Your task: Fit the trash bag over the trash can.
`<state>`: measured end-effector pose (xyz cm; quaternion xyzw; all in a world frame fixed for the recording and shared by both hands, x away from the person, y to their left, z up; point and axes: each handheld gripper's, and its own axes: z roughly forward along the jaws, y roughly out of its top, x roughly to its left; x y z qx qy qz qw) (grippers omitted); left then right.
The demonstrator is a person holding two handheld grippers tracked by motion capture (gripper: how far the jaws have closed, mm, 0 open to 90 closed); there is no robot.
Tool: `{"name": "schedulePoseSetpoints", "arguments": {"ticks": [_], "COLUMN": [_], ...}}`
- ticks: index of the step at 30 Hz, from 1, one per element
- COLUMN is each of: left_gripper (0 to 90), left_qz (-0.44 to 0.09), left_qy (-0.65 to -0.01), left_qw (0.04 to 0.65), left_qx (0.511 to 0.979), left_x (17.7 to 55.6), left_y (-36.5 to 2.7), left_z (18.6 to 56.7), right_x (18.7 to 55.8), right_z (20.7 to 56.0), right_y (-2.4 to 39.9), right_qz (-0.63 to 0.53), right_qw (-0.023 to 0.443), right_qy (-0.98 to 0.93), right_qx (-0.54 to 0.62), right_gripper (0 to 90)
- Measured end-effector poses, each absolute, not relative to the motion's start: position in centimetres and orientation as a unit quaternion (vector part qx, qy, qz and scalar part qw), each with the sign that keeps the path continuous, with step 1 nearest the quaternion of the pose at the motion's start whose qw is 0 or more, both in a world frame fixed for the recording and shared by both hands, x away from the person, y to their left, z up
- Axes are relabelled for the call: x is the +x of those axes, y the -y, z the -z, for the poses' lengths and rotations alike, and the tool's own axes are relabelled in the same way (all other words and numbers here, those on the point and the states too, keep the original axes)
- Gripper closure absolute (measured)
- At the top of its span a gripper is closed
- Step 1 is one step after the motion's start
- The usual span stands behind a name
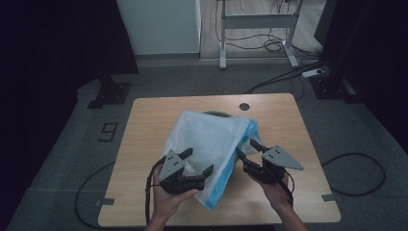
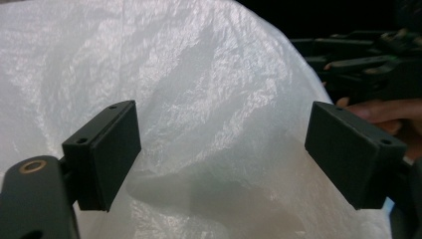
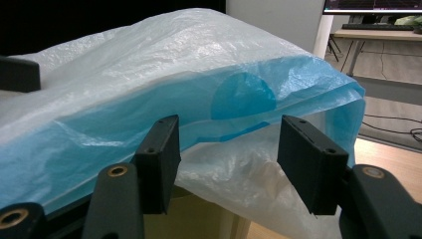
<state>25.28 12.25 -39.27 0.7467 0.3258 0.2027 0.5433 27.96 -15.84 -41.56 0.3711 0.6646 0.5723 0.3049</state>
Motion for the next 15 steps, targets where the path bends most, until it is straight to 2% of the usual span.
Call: {"name": "schedulePoseSetpoints", "arguments": {"ticks": [3, 5, 15], "left_gripper": [14.8, 19.3, 64.9], "left_qz": [-0.202, -0.203, -0.185], "left_qy": [-0.324, -0.324, -0.302], "left_qw": [0.538, 0.537, 0.553], "left_qx": [0.751, 0.752, 0.755], "left_x": [25.3, 25.3, 25.2], "left_y": [-11.8, -11.7, -11.7], "left_z": [39.9, 40.2, 40.2], "right_x": [27.9, 27.9, 27.7], "right_z": [41.6, 41.6, 41.8], "right_y": [15.8, 15.9, 16.1], "right_qz": [-0.572, -0.572, -0.573], "right_qw": [0.306, 0.305, 0.305], "right_qy": [-0.665, -0.665, -0.664], "right_qx": [0.371, 0.371, 0.371], "right_gripper": [41.4, 41.5, 41.7]}}
